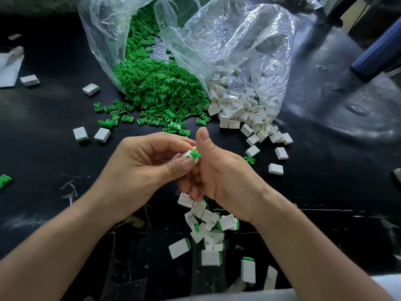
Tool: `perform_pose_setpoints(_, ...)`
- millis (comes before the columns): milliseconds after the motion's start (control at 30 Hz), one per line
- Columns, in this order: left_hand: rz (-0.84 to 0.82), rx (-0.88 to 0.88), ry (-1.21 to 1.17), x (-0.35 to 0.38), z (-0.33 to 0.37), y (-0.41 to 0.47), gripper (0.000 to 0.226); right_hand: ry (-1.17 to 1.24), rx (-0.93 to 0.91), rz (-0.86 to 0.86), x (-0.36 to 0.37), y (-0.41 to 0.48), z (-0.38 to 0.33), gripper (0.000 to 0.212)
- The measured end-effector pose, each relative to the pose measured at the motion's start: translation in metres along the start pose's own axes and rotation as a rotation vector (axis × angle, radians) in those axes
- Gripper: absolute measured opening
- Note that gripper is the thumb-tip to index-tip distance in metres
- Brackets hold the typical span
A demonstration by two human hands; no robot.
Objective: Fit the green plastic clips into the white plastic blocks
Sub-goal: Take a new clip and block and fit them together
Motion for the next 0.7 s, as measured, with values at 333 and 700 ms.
perform_pose_setpoints(333,-0.003,0.013,-0.038,0.002,-0.002,-0.002,0.025,-0.094,0.010,0.052,0.005,-0.004,0.000,0.072)
perform_pose_setpoints(700,0.033,0.012,-0.015,0.003,0.000,-0.001,0.026,-0.110,-0.007,0.148,0.011,-0.006,0.000,0.039)
Point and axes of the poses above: each hand's wrist, its own y-axis towards the middle knuckle, its own x-axis out of the palm, z = x × y, the point moved 1 cm from there along y, towards the middle knuckle, and after that the axes turned 3 degrees about z, right-handed, at the moved point
